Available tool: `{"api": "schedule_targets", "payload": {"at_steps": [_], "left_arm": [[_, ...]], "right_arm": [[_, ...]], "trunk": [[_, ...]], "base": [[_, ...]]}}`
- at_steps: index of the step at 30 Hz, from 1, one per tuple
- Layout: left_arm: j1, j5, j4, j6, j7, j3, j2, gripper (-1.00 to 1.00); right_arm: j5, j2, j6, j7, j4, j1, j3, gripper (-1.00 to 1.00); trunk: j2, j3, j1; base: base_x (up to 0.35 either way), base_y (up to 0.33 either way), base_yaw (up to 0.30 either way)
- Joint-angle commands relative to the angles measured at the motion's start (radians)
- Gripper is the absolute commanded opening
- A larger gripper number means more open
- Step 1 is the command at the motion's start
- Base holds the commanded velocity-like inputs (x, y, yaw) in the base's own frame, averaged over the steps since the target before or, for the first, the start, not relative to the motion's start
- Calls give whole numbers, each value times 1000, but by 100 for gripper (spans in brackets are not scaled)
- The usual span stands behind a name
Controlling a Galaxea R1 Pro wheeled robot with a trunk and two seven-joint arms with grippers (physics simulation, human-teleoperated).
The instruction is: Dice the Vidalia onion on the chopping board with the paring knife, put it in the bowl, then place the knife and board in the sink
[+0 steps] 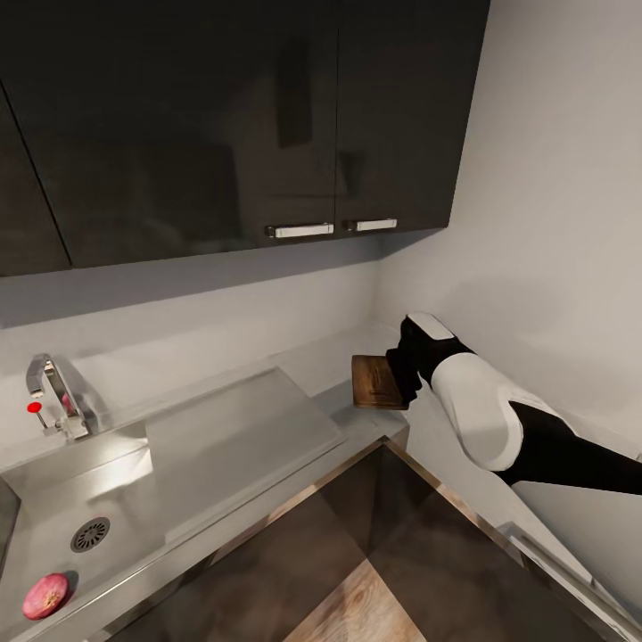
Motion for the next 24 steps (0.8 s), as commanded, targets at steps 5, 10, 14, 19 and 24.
{"api": "schedule_targets", "payload": {"at_steps": [5, 10, 14, 19, 24], "left_arm": [[1, 1, -1, -1, 0, 0, -2, 100], [0, 1, -1, 1, 0, 0, -3, 100], [0, 1, 0, 2, 0, 0, -3, 100], [0, 1, 0, 2, 0, 0, -3, 100], [0, 1, 0, 2, 0, 0, -3, 100]], "right_arm": [[-5, 0, 9, -6, -2, 0, 4, 100], [-5, 0, 10, -5, -2, 0, 4, 100], [-5, 0, 9, -5, -2, 0, 4, 100], [-5, 0, 9, -4, -2, 0, 5, 100], [-5, 0, 10, -5, -2, -1, 5, 100]], "trunk": [[-2, -2, 1], [-2, -2, 1], [-2, -2, 1], [-2, -2, 1], [-2, -2, 1]], "base": [[36, -3, 0], [196, -108, 0], [80, -50, 0], [15, -9, 0], [2, -1, 0]]}}
